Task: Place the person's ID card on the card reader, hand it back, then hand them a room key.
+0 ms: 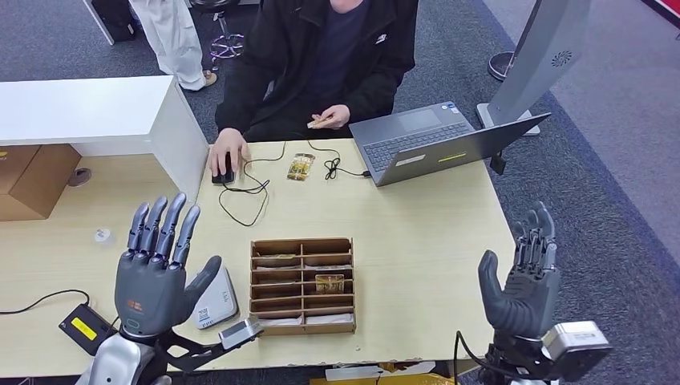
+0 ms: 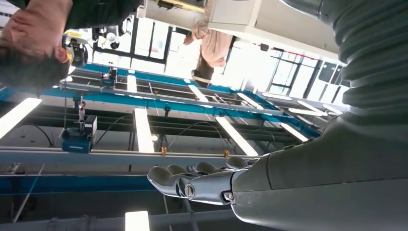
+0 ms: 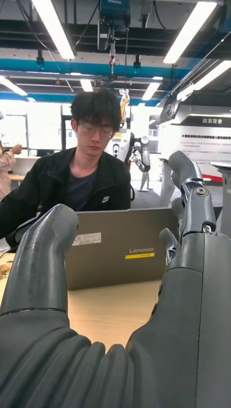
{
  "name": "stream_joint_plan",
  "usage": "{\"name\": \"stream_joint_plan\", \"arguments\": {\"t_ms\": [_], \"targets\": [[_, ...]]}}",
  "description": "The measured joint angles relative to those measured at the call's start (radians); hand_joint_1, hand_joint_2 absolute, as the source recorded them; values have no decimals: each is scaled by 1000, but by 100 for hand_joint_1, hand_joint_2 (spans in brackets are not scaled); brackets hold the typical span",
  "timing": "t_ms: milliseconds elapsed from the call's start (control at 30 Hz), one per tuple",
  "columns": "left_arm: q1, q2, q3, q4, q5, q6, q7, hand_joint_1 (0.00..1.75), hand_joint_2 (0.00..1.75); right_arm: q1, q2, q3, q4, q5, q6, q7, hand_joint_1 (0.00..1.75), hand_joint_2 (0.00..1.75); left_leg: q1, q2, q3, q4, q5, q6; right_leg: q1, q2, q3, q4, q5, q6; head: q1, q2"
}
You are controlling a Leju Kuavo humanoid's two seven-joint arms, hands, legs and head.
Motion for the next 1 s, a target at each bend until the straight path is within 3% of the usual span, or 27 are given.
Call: {"name": "stream_joint_plan", "arguments": {"t_ms": [167, 333, 800, 1000], "targets": [[19, -3, 1, -14, 32, -97, 13, 0, 175, 7, 7, -12, -5, 4, 11, 1, 0, 175, 0, 0, 0, 0, 0, 0, 0, 0, 0, 0, 0, 0, 0, 0], [-15, 1, 1, 9, 98, -222, 12, 0, 175, 1, 14, -16, -7, 9, 35, 8, 0, 175, 0, 0, 0, 0, 0, 0, 0, 0, 0, 0, 0, 0, 0, 0], [-197, 6, -2, 159, 185, -345, -40, 0, 175, -51, 22, -15, 14, 7, 61, 17, 0, 175, 0, 0, 1, 0, 1, 0, 0, 0, 0, 0, 1, 0, 0, 0], [-234, 6, -16, 198, 194, -360, -40, 0, 175, -61, 23, -13, 23, 5, 62, 18, 0, 175, 0, 0, 1, 0, 0, 0, 0, 0, 0, 0, 1, 0, 0, 0]]}}
